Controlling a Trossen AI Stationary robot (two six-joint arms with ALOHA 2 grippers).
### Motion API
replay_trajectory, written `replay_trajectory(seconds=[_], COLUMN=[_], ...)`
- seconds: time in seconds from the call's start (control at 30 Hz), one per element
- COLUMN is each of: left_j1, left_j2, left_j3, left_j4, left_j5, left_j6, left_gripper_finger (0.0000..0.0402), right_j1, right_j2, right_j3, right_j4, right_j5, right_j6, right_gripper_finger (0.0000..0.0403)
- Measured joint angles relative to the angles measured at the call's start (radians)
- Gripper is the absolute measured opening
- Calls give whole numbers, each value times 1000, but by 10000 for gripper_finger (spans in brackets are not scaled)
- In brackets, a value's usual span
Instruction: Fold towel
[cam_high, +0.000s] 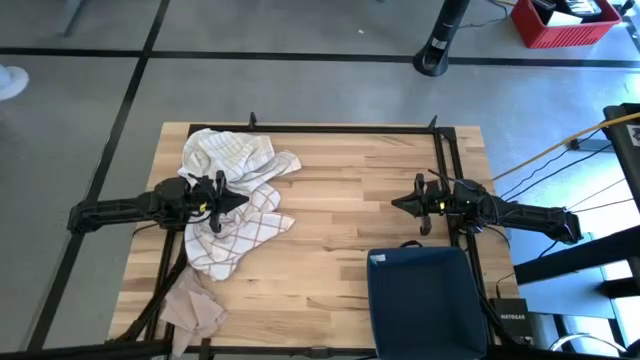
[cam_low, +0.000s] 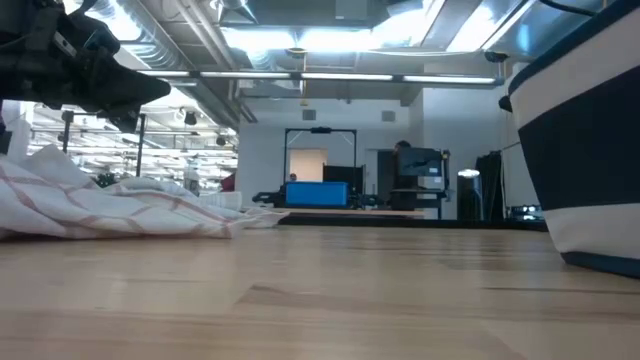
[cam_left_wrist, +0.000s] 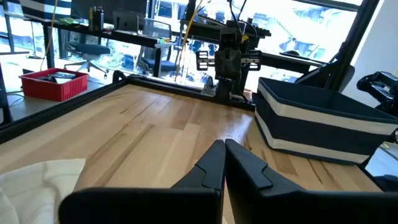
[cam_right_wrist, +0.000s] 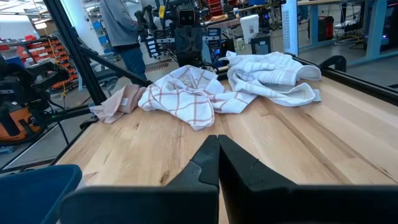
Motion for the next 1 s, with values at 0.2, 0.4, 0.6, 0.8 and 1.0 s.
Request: replay_trajectory(seconds=[0.2, 0.4, 0.6, 0.8, 1.0], left_j1=[0, 0, 0, 1, 1], left_j2=[0, 0, 0, -1, 0], left_j3=[0, 0, 0, 0, 0], left_j4=[0, 0, 3, 192, 318], left_j5=[0, 0, 0, -2, -3], left_j6=[0, 0, -2, -42, -118], left_gripper_finger=[4, 4, 4, 4, 4], right_j1=[0, 0, 0, 0, 0], right_j2=[0, 0, 0, 0, 0], right_j3=[0, 0, 0, 0, 0], right_j4=[0, 0, 0, 0, 5], right_j5=[0, 0, 0, 0, 0], right_j6=[0, 0, 0, 0, 0], right_gripper_finger=[5, 5, 5, 5, 5])
